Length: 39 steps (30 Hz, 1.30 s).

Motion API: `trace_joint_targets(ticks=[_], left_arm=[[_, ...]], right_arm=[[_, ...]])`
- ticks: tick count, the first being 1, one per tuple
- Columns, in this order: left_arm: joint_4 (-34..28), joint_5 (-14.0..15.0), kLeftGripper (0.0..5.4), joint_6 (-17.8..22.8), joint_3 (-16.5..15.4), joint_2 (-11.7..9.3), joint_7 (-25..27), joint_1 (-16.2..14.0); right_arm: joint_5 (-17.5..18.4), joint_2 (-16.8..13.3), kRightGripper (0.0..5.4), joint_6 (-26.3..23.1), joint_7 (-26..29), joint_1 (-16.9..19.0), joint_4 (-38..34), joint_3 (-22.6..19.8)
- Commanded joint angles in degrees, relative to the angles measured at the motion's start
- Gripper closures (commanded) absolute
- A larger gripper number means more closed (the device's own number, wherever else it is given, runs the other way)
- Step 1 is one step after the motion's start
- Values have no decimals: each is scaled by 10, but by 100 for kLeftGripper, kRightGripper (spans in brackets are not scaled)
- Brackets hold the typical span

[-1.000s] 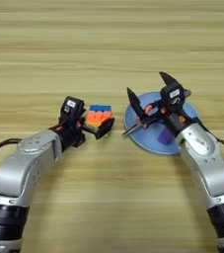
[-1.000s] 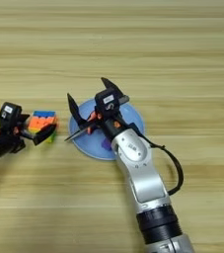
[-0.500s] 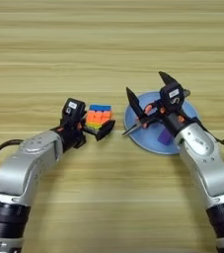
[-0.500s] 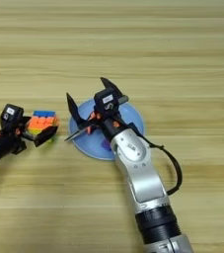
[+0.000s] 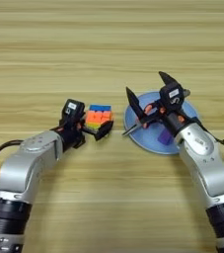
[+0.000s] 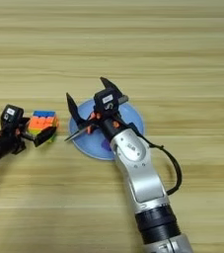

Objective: Move the objects on the table

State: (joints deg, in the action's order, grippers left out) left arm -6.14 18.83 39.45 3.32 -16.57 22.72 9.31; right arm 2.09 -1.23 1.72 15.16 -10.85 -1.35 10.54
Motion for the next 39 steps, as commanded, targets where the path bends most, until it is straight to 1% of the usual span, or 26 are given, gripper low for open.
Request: trace_joint_targets(ticks=[1,9,16,23,39], left_arm=[[2,-8,1,-5,3,2,1,7],[7,-11,1,-7,3,5,2,11],[32,-20,1,-17,9,11,2,23],[47,-24,1,-24,12,13,4,28],[47,-27,1,-24,9,16,6,29]], right_arm=[[-1,1,0,-4,-5,-5,-3,-3],[-1,2,0,-4,-6,-5,-3,-3],[-1,2,0,-4,-7,-6,-3,-4],[-1,2,0,-4,-8,-7,-3,-4],[1,1,0,-4,-10,-8,0,-3]])
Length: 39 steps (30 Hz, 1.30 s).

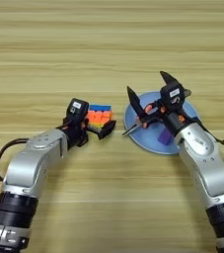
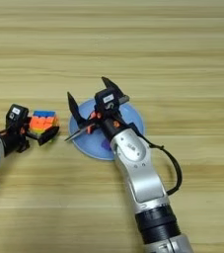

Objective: Move the objects on the table

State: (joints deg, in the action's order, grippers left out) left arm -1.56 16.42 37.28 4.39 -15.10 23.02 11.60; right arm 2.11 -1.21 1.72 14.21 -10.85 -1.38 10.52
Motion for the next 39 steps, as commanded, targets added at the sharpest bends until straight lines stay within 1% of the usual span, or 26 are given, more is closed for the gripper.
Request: trace_joint_targets(ticks=[1,2,5,6,7,13,14,16,17,22,25,39], left_arm=[[1,-2,3,-2,-3,2,3,6],[0,-2,19,-2,-4,2,2,6],[0,-2,38,-2,-7,3,0,5],[0,-2,54,-2,-8,3,1,5],[0,-3,54,-2,-8,3,1,5],[-1,-4,111,-3,-9,5,2,4],[-1,-4,128,-3,-9,5,2,4],[-1,-4,135,-4,-9,5,2,4],[-1,-4,152,-4,-9,5,2,4],[-1,-5,191,-4,-10,6,1,5],[0,-5,199,-6,-10,6,1,5],[7,-5,200,-12,-18,6,2,12]], right_arm=[[1,1,0,-4,0,-8,0,-3],[1,1,0,-4,0,-8,0,-3],[1,1,0,-4,0,-8,1,-3],[1,1,0,-4,0,-8,1,-3],[1,1,0,-4,0,-8,1,-3],[1,1,0,-3,0,-7,1,-2],[1,1,0,-3,0,-7,1,-2],[1,1,0,-2,0,-7,1,-3],[1,1,0,-3,-1,-7,2,-3],[1,1,0,-3,-1,-7,2,-3],[1,1,0,-3,-1,-8,4,-4],[1,0,0,1,-1,-10,14,-8]])
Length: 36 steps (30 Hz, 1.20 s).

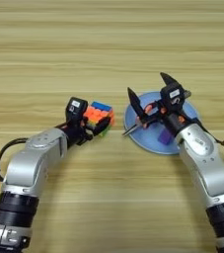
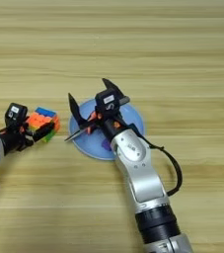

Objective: Move the objects on the table

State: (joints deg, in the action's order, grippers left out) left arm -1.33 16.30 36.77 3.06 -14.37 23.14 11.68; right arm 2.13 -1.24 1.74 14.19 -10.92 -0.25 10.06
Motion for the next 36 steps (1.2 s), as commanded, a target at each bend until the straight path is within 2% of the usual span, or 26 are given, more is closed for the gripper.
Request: trace_joint_targets(ticks=[1,5,8,20,36], left_arm=[[5,-3,200,-7,-6,-1,1,12],[3,-2,200,-6,-10,-2,1,14],[-1,-1,200,-4,-11,-2,1,16],[-4,2,202,1,-18,-2,1,39],[-25,9,204,13,-29,-3,1,68]], right_arm=[[1,0,0,1,0,-10,3,-4],[-5,-6,0,5,0,-10,11,-8],[-25,-19,0,9,-7,-9,19,-7],[-42,-39,0,-1,8,0,16,5],[-72,-55,0,-17,45,8,38,65]])
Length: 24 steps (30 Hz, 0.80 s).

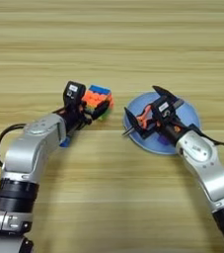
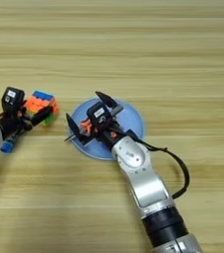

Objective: Move the objects on the table

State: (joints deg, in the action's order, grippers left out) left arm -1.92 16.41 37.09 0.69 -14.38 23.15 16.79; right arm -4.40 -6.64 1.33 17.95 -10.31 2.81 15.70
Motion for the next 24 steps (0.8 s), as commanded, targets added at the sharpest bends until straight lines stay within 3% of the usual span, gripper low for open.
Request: trace_joint_targets(ticks=[1,11,24], left_arm=[[-23,8,204,12,-6,-3,0,19],[-42,9,204,28,-3,3,-2,35],[-81,6,206,51,46,26,1,12]], right_arm=[[-9,0,0,-13,9,2,9,14],[-18,7,0,-17,17,3,8,42],[-20,21,0,-17,10,-9,7,49]])
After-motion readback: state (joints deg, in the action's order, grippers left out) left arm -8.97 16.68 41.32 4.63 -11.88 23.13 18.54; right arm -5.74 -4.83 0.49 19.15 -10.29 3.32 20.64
